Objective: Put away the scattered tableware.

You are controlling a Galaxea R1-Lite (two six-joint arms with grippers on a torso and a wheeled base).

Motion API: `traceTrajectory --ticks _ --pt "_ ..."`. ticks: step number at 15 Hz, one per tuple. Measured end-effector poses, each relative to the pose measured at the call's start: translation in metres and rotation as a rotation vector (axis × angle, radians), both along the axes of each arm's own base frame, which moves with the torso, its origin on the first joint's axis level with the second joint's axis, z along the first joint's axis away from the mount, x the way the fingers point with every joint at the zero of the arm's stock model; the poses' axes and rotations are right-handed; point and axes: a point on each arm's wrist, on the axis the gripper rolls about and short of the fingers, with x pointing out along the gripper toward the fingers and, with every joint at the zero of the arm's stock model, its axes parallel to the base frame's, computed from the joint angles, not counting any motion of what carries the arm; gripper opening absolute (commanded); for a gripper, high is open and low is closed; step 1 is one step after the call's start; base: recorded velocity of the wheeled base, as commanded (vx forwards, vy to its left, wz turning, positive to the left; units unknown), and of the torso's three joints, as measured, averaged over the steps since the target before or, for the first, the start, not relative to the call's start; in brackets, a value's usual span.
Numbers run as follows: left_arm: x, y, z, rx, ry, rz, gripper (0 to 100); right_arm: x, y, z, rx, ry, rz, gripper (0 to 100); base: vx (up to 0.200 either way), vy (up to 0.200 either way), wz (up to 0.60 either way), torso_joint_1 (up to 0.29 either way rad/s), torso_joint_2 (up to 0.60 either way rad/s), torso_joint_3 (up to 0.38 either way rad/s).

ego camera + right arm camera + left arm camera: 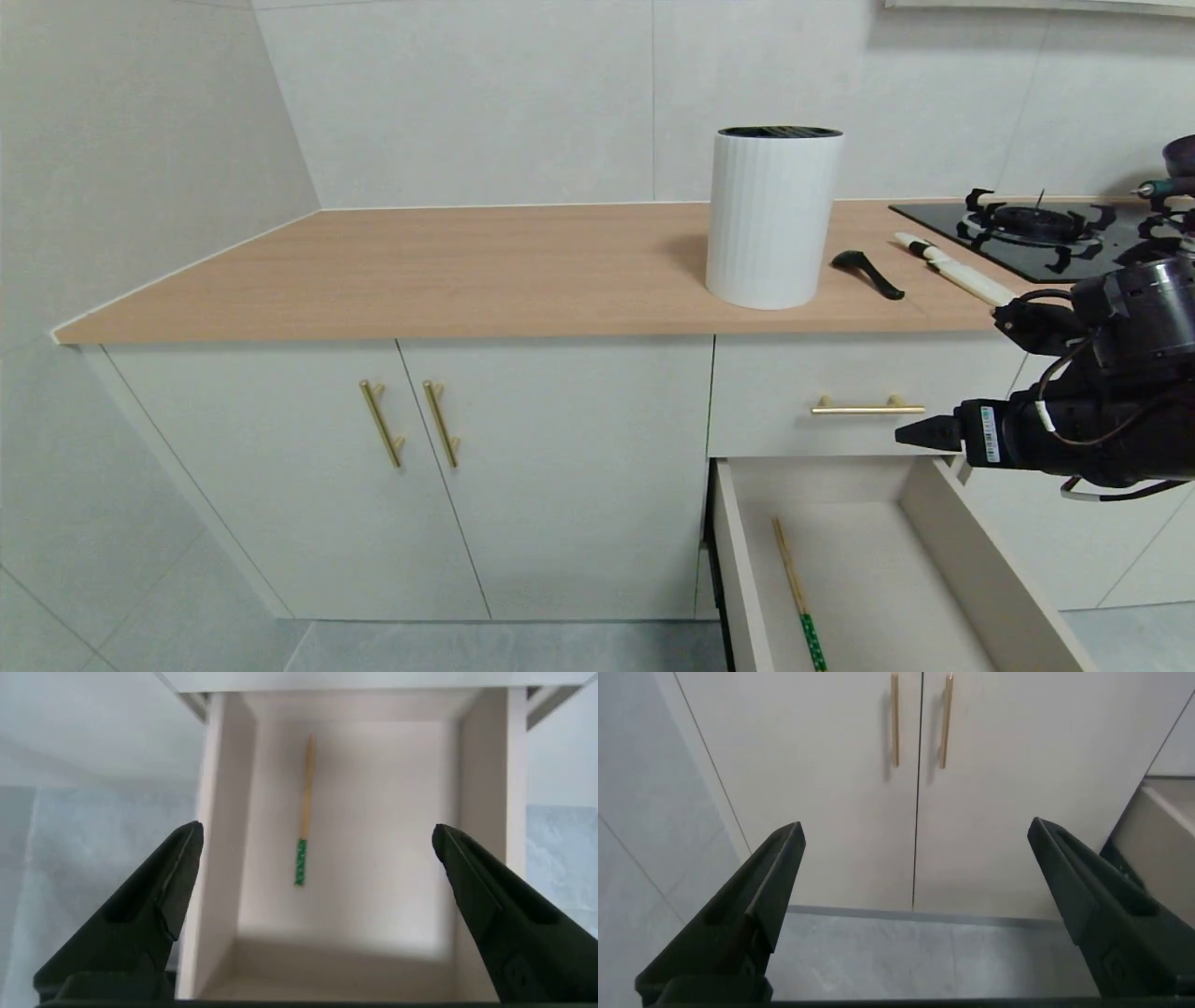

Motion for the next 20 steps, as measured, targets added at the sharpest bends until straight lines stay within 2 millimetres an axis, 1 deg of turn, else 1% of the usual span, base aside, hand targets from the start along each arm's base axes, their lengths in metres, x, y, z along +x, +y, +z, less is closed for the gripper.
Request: traceTrajectory --ticks 9,13,15,16,18,20 --pt "0.0 0.0 0.0 0.0 0.0 0.0 100 0.0 0.0 -0.002 -0.008 0.007 0.006 100 0.0 0.0 0.0 0.203 -0.47 -0.278" --pt "0.0 0.0 0.0 0.0 0.001 -0.001 100 0.001 0.0 -0.006 -0.039 0.005 0.031 100 0.0 0.0 0.0 0.055 -0.12 -0.071" --pt "0.0 0.0 0.0 0.0 0.001 0.0 100 0.007 0.0 -0.005 -0.044 -0.033 0.04 100 0.0 0.0 0.0 0.0 0.0 0.0" --pt "0.0 0.0 0.0 0.0 0.001 0.0 100 0.014 -0.001 -0.004 -0.048 -0.075 0.04 100 0.0 0.0 0.0 0.0 0.0 0.0" --pt "0.0 0.0 0.0 0.0 0.001 0.0 100 0.039 -0.005 0.0 -0.054 -0.201 0.029 100 0.0 0.0 0.0 0.0 0.0 0.0" --pt "0.0 0.0 0.0 0.0 0.0 -0.001 100 0.065 -0.01 0.001 -0.077 -0.248 0.023 100 0.0 0.0 0.0 0.0 0.0 0.0"
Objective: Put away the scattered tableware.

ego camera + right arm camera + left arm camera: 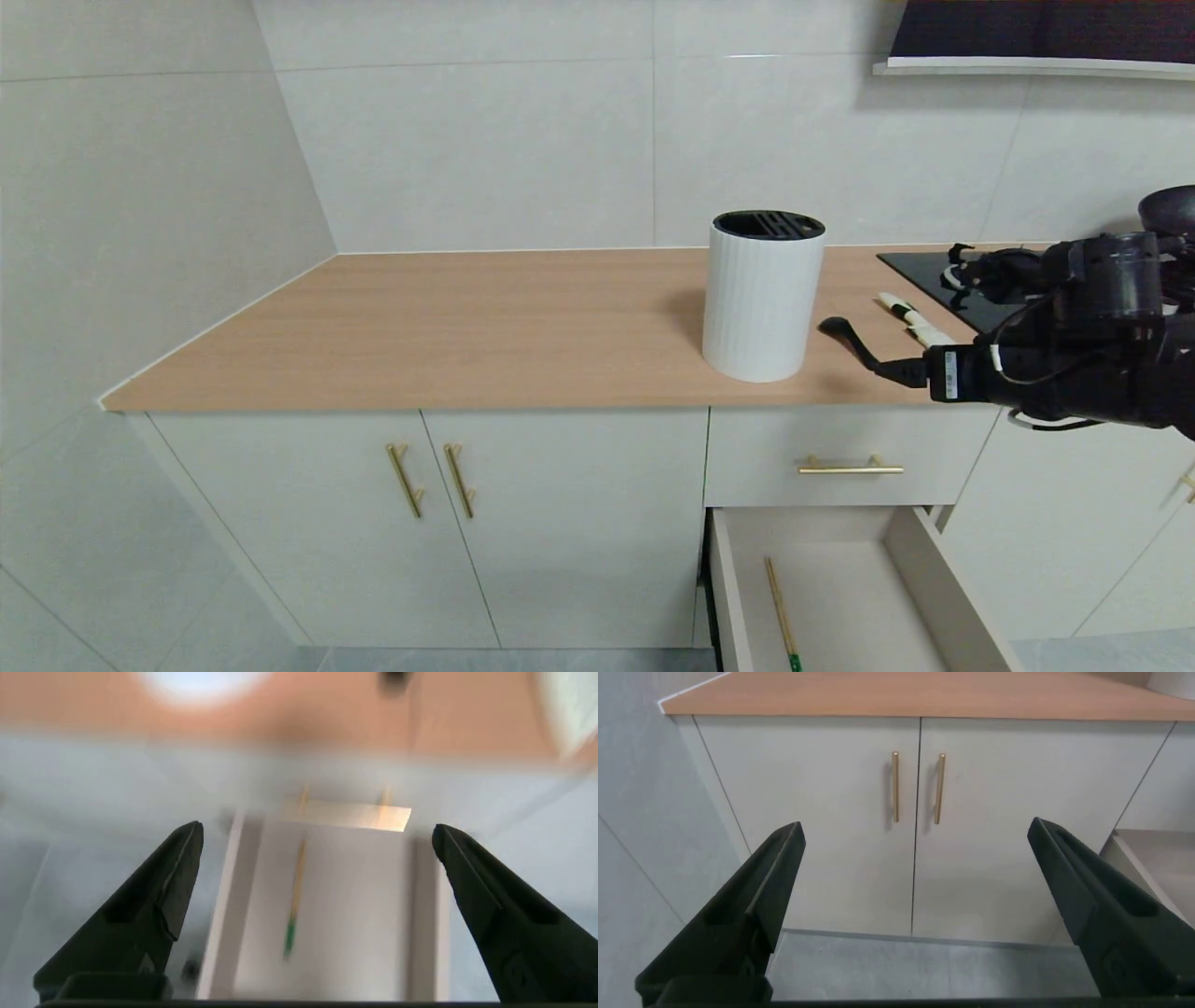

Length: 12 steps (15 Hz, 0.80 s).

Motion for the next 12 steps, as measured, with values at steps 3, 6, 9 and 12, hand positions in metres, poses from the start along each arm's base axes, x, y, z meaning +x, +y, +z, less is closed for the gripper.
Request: traceTrajectory --ticks 3,6,9,12 --pt "0.0 0.0 0.0 0.0 0.0 0.0 100 0.04 0.0 -0.007 -0.05 -0.032 0.022 100 0.0 0.0 0.0 0.0 0.0 0.0" --pt "0.0 0.0 0.0 0.0 0.0 0.001 100 0.081 0.003 -0.017 -0.06 -0.092 0.024 100 0.0 0.0 0.0 0.0 0.0 0.0" --pt "0.0 0.0 0.0 0.0 0.0 0.0 100 0.109 -0.002 -0.035 -0.062 -0.109 0.003 100 0.0 0.0 0.0 0.0 0.0 0.0" --pt "0.0 0.0 0.0 0.0 0.0 0.0 100 0.124 -0.007 -0.05 -0.066 -0.092 -0.015 100 0.0 0.0 0.0 0.0 0.0 0.0"
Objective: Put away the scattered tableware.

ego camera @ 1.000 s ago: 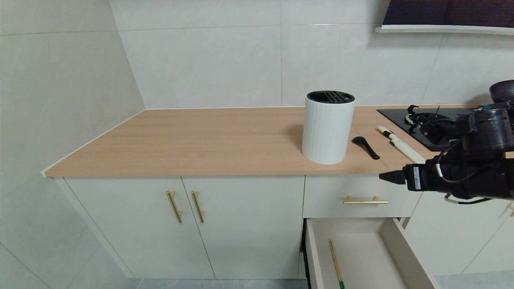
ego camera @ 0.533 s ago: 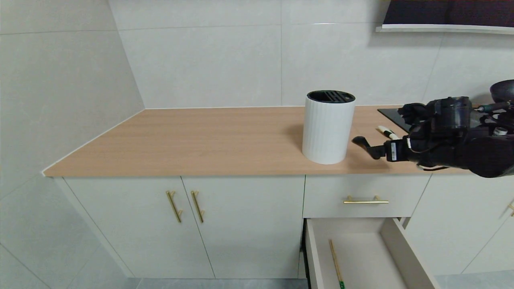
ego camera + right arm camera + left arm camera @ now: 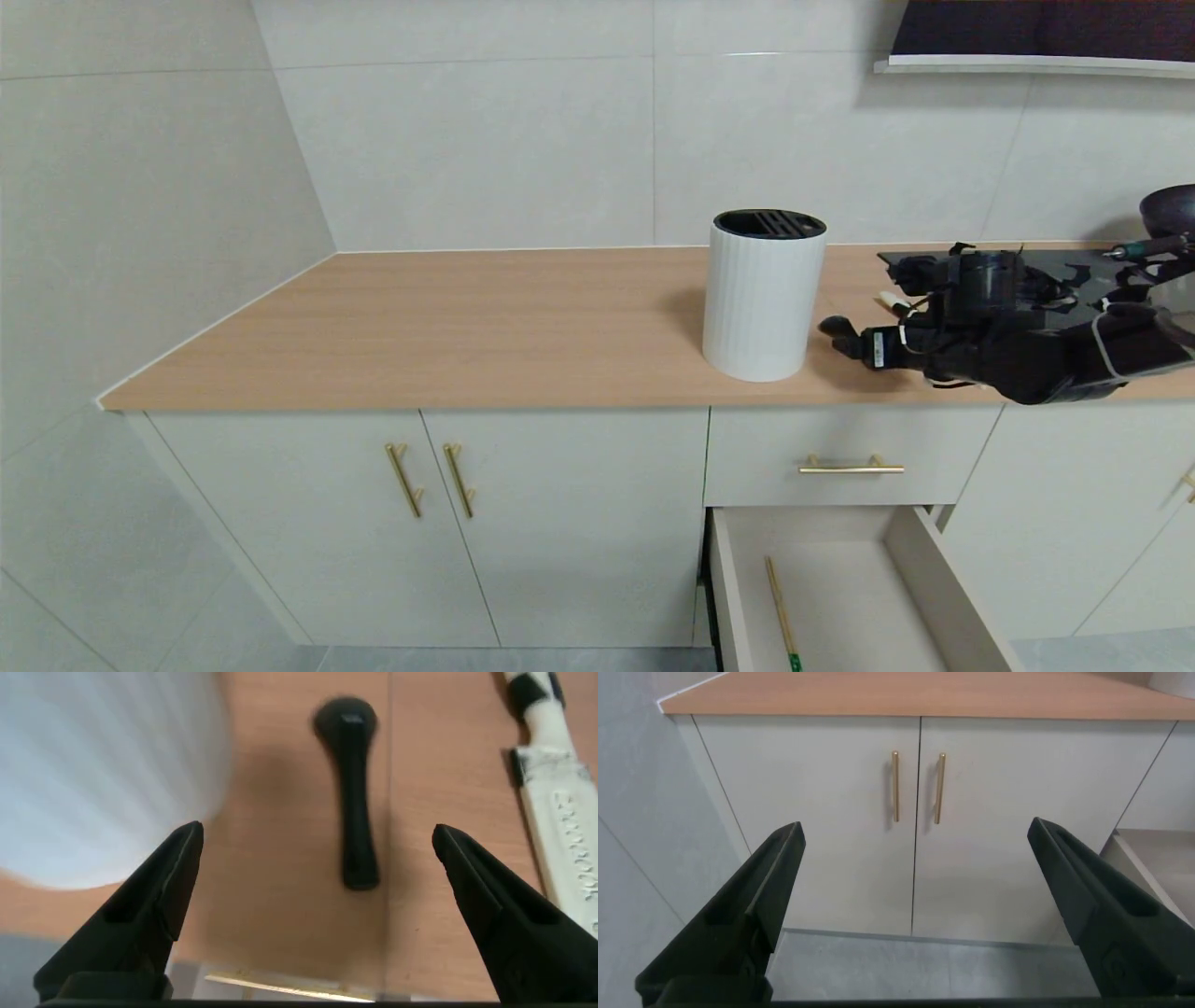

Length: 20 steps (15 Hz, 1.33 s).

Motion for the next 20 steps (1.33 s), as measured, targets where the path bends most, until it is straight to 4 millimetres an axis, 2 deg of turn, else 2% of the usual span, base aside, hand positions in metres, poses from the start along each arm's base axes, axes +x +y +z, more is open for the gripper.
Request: traceTrajectory --ticks 4,9,10,20 --pt "0.0 0.0 0.0 0.0 0.0 0.0 100 0.014 -0.003 -0.018 -0.001 0.02 -0.014 100 0.0 0.0 0.0 0.0 0.0 0.0" --pt "0.0 0.0 0.0 0.0 0.0 0.0 100 0.025 -0.009 -0.03 -0.004 0.026 -0.052 100 0.0 0.0 0.0 0.0 0.0 0.0" --pt "0.0 0.0 0.0 0.0 0.0 0.0 100 0.026 -0.009 -0.031 -0.004 0.028 -0.053 0 0.0 0.0 0.0 0.0 0.0 0.0" --pt "0.0 0.0 0.0 0.0 0.001 0.0 100 0.025 -0.009 -0.032 0.036 0.036 -0.07 0 0.0 0.0 0.0 0.0 0.0 0.0"
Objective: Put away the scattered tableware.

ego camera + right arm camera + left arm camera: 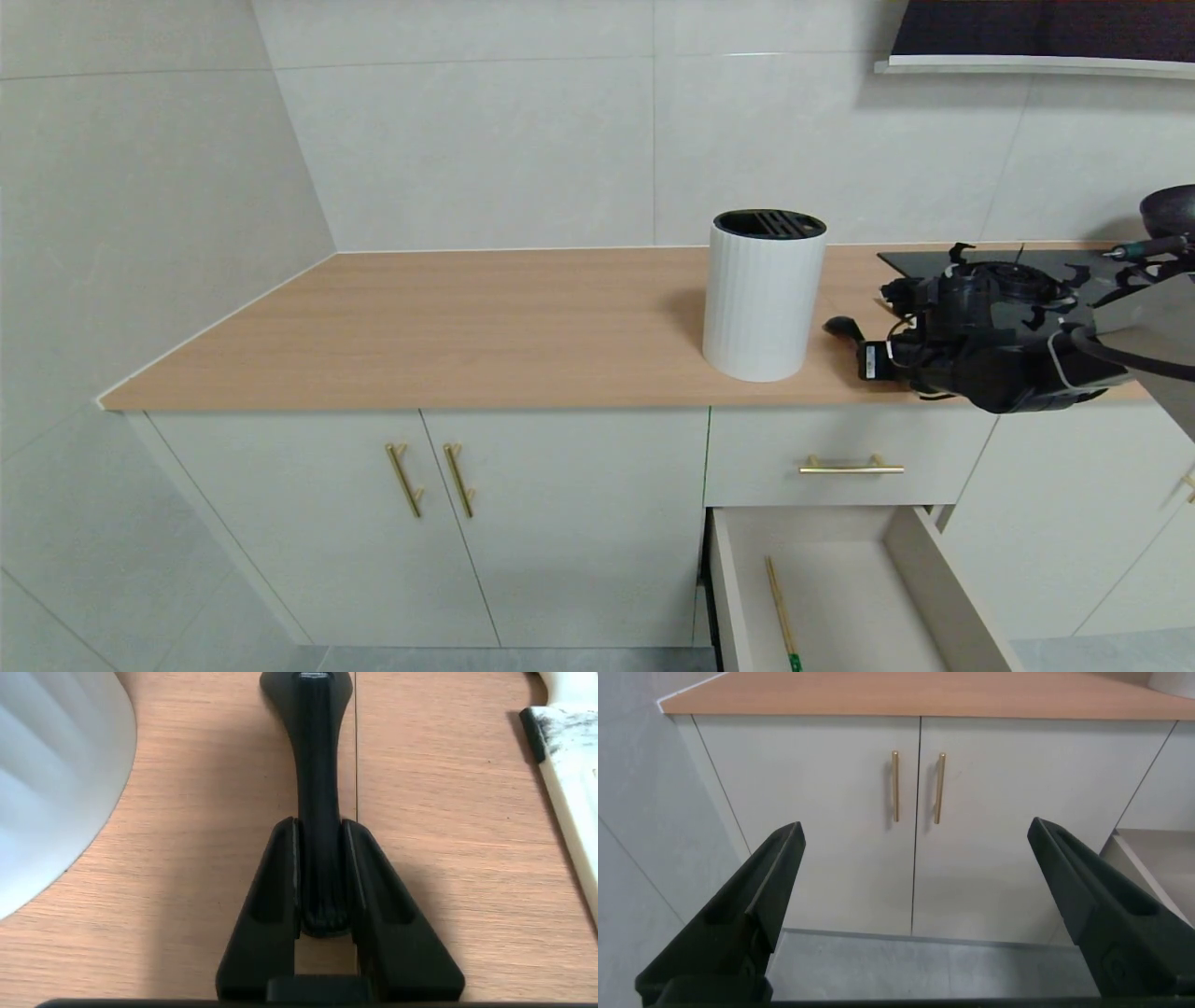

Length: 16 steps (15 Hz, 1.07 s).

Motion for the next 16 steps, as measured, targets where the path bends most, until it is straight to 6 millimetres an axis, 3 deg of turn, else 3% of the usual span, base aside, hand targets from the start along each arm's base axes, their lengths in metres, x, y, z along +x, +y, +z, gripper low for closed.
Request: traceTrajectory --ticks 3,5,8,11,14,16 --pt "0.0 0.0 0.0 0.0 -0.001 0.0 100 -0.011 -0.001 0.015 0.054 -0.011 -0.022 0 0.0 0.0 0.0 0.0 0.0 0.0" --pt "0.0 0.0 0.0 0.0 -0.001 0.0 100 -0.034 -0.002 0.034 0.095 -0.016 -0.029 0 0.0 0.0 0.0 0.0 0.0 0.0" --pt "0.0 0.0 0.0 0.0 0.0 0.0 100 -0.086 -0.005 0.064 0.118 -0.015 -0.026 0 0.0 0.0 0.0 0.0 0.0 0.0" --pt "0.0 0.0 0.0 0.0 -0.001 0.0 100 -0.146 -0.007 0.082 0.127 0.046 0.005 0 0.0 0.0 0.0 0.0 0.0 0.0" --pt "0.0 0.0 0.0 0.0 0.0 0.0 100 -0.202 -0.009 0.087 0.119 0.101 0.082 0 0.0 0.0 0.0 0.0 0.0 0.0" --pt "0.0 0.0 0.0 0.0 -0.001 0.0 100 -0.227 -0.009 0.081 0.069 0.119 0.127 0 0.0 0.0 0.0 0.0 0.0 0.0"
